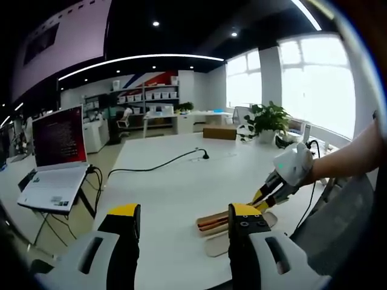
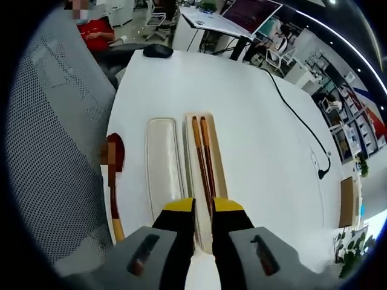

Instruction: Arrange the utensils inside the cutlery case until each visible utensil rests in its matching compartment.

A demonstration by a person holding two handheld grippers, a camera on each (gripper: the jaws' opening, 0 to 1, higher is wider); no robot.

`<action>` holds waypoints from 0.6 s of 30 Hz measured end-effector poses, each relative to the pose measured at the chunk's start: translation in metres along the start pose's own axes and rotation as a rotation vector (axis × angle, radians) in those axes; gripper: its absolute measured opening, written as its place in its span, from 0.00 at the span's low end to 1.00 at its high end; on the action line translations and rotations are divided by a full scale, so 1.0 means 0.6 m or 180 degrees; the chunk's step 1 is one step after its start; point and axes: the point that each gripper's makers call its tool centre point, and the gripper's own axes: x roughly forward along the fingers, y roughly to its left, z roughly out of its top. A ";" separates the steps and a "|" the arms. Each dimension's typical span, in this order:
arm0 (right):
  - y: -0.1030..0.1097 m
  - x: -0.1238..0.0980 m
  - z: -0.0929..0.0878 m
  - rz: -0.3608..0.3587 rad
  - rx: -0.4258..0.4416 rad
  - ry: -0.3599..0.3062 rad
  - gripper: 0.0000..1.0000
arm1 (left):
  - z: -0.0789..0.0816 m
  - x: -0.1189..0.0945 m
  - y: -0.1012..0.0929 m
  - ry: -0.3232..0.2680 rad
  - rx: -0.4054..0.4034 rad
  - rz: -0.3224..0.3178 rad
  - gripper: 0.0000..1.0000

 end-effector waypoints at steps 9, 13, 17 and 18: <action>0.020 -0.016 0.013 0.0083 0.0055 -0.0082 0.06 | 0.000 0.000 0.000 0.0008 0.0006 -0.0004 0.60; 0.029 -0.022 0.019 0.0121 0.0077 -0.0126 0.06 | 0.000 0.000 -0.001 0.0007 0.0009 -0.0008 0.60; 0.038 -0.028 0.019 0.0161 0.0097 -0.0141 0.06 | 0.000 0.000 -0.001 0.0010 0.0015 -0.0014 0.60; 0.040 -0.029 0.019 0.0167 0.0110 -0.0146 0.06 | 0.000 0.000 -0.001 0.0009 0.0015 -0.0014 0.60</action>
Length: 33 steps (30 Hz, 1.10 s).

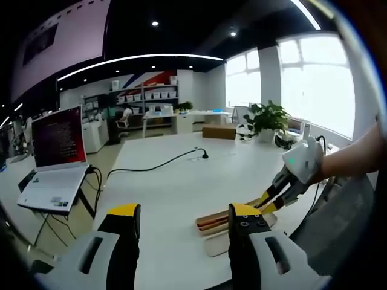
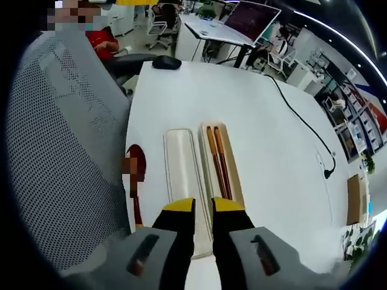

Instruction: Arrange the utensils inside the cutlery case until each visible utensil rests in its matching compartment.

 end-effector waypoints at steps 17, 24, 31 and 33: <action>0.071 -0.005 0.000 0.0411 0.0080 -0.0025 0.07 | -0.001 -0.001 -0.002 0.0012 0.0012 -0.0006 0.60; 0.086 0.001 -0.006 0.0545 0.0075 0.0025 0.06 | -0.001 0.000 -0.001 0.0007 0.0009 -0.0001 0.60; 0.113 0.009 -0.018 0.0780 0.0100 0.0091 0.07 | -0.002 0.000 0.001 0.0026 0.0015 0.0034 0.62; 0.121 0.010 -0.020 0.0823 0.0073 0.0115 0.07 | -0.001 0.000 0.001 0.0008 0.0015 0.0033 0.62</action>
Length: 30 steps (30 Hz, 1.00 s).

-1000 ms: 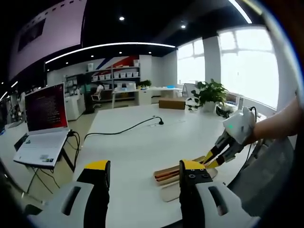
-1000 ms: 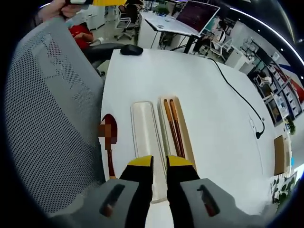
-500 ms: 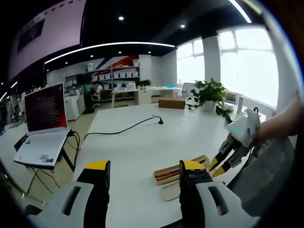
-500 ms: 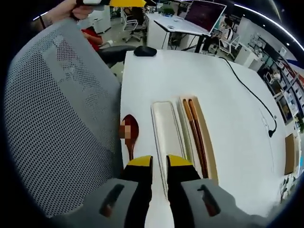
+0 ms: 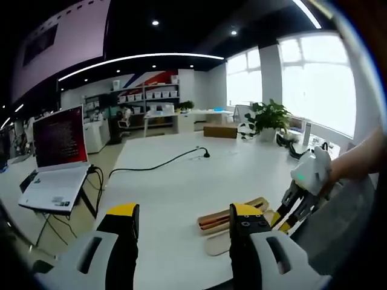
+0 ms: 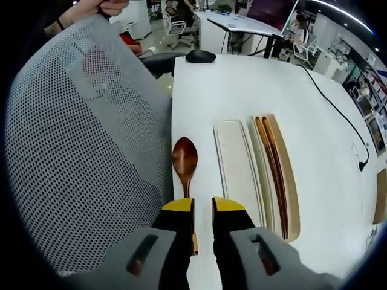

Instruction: Arrange the utensils inside the cutlery case until each visible utensil rests in its matching compartment.

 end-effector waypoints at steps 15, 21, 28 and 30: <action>0.020 0.022 -0.015 0.0166 -0.0077 0.0138 0.10 | -0.002 0.000 -0.001 0.0020 -0.0010 -0.0017 0.61; 0.018 0.030 -0.023 0.0174 -0.0088 0.0181 0.11 | -0.003 0.000 -0.002 0.0022 -0.0014 -0.0022 0.61; 0.026 0.043 -0.033 0.0242 -0.0086 0.0281 0.11 | -0.003 0.000 -0.002 0.0027 -0.0021 -0.0029 0.61; 0.030 0.046 -0.034 0.0281 -0.0091 0.0296 0.11 | -0.004 0.000 -0.003 0.0035 -0.0016 -0.0033 0.61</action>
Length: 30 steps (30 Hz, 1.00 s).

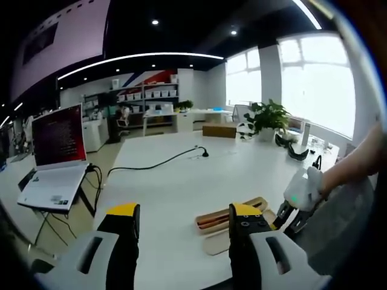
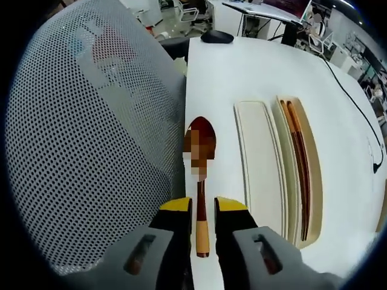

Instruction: Arrange the utensils inside the cutlery case until each visible utensil rests in its matching compartment.

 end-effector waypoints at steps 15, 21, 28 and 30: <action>0.004 0.025 0.002 -0.0002 -0.0222 0.0189 0.10 | -0.004 0.002 -0.002 0.0046 0.0016 -0.0013 0.61; 0.001 0.035 0.000 -0.0013 -0.0300 0.0270 0.10 | 0.006 -0.002 0.001 -0.0060 -0.0043 0.0010 0.61; -0.003 0.037 -0.004 -0.0034 -0.0314 0.0332 0.07 | 0.002 -0.001 0.001 -0.0026 -0.0024 0.0006 0.61; -0.005 0.037 -0.003 -0.0076 -0.0336 0.0341 0.05 | 0.002 -0.001 0.001 -0.0030 -0.0025 0.0008 0.61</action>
